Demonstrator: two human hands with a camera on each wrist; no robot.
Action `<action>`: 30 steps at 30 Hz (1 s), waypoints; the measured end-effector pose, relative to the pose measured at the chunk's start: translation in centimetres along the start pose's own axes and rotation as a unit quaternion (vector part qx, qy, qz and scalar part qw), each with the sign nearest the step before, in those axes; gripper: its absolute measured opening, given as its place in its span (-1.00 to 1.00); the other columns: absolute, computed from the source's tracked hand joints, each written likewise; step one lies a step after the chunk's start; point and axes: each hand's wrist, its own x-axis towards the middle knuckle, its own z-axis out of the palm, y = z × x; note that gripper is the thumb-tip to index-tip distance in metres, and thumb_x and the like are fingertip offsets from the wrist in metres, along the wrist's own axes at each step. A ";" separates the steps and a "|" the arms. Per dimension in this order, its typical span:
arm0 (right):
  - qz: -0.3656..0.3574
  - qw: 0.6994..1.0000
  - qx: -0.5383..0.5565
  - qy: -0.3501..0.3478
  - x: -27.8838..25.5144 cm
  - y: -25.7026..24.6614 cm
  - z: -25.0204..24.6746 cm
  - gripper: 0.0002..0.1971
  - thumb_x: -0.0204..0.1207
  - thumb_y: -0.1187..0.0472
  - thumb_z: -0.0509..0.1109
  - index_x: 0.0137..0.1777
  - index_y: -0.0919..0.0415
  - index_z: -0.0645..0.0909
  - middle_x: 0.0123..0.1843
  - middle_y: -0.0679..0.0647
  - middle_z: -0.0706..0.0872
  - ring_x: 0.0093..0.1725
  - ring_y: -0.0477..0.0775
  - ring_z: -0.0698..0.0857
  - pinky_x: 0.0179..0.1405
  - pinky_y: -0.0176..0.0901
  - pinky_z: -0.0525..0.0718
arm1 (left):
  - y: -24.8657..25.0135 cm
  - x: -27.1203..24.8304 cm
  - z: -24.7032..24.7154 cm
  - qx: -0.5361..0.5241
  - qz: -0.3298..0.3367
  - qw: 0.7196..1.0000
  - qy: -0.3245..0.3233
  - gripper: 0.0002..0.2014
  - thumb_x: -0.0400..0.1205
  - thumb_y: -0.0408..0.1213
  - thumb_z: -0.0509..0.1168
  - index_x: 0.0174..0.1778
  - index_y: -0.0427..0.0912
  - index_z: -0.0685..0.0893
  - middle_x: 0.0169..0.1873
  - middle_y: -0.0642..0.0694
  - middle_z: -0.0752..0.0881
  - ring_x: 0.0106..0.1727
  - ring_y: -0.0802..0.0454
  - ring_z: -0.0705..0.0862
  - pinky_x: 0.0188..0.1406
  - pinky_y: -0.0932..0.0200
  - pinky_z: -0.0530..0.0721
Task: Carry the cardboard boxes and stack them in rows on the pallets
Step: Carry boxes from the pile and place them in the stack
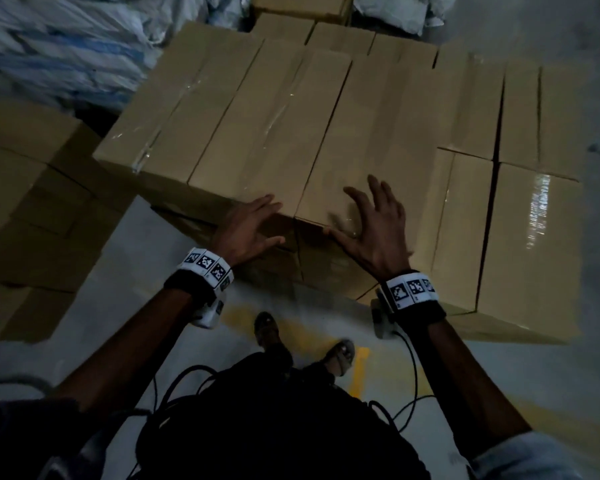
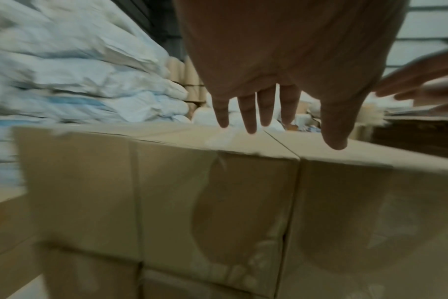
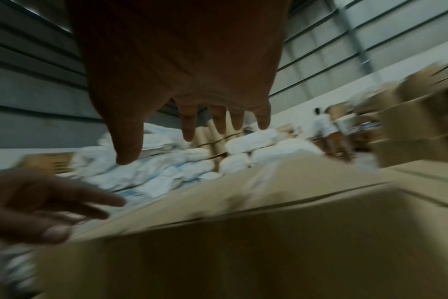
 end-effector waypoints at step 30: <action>-0.285 0.927 0.018 -0.244 3.2 -50.7 32.4 -0.43 0.65 -0.19 0.42 0.61 -0.04 0.49 0.76 0.15 0.32 0.74 0.24 0.25 0.68 0.21 0.36 | -42.2 -33.7 -14.1 -0.205 -0.289 0.898 0.260 -0.57 0.57 -0.01 0.57 0.33 -0.08 0.80 0.21 -0.01 0.82 0.15 0.03 0.76 0.13 0.07 0.75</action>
